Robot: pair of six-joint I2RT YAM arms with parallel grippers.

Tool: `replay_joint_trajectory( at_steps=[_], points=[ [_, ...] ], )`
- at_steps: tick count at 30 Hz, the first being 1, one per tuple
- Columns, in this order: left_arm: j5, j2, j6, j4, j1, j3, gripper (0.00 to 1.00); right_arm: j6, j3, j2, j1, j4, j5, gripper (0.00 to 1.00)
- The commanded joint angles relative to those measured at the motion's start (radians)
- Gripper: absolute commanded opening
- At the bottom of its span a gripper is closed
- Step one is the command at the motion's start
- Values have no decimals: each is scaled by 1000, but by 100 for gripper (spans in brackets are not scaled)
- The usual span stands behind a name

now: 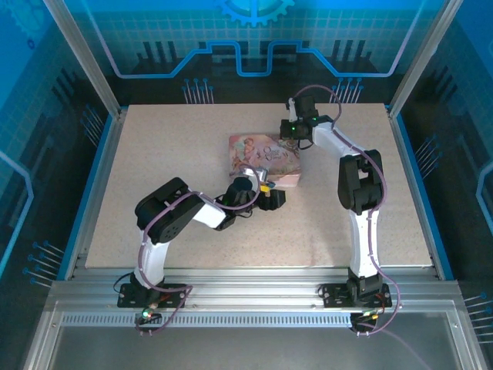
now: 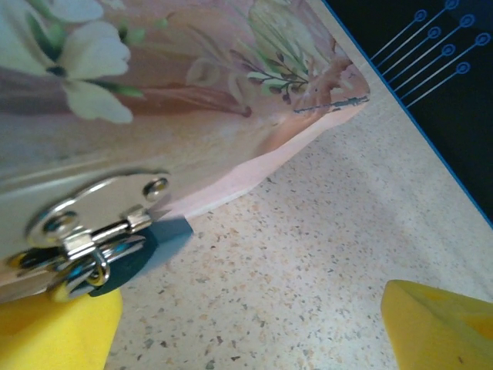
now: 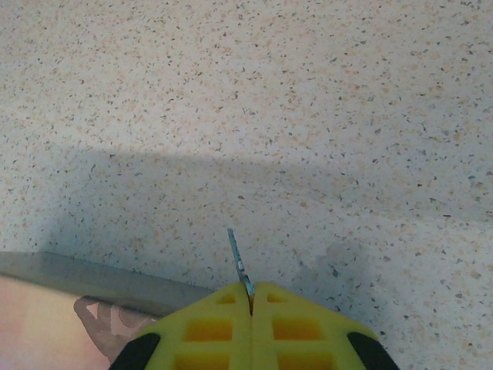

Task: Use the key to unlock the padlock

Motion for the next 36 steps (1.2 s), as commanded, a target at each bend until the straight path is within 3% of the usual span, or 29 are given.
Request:
replay_joint_trajectory(
  at_steps=[1, 8, 24, 36],
  points=[
    [62, 3, -10, 115, 3, 24, 87, 6, -57, 13, 36, -167, -72, 0],
    [55, 7, -75, 228, 28, -37, 86, 3, -74, 1, 36, -161, -64, 0],
    [-106, -119, -99, 81, 58, -175, 89, 3, -84, -22, 36, -158, -57, 0],
    [1, -61, -76, 49, 68, -92, 91, 7, -96, -30, 40, -147, -63, 0]
  ],
)
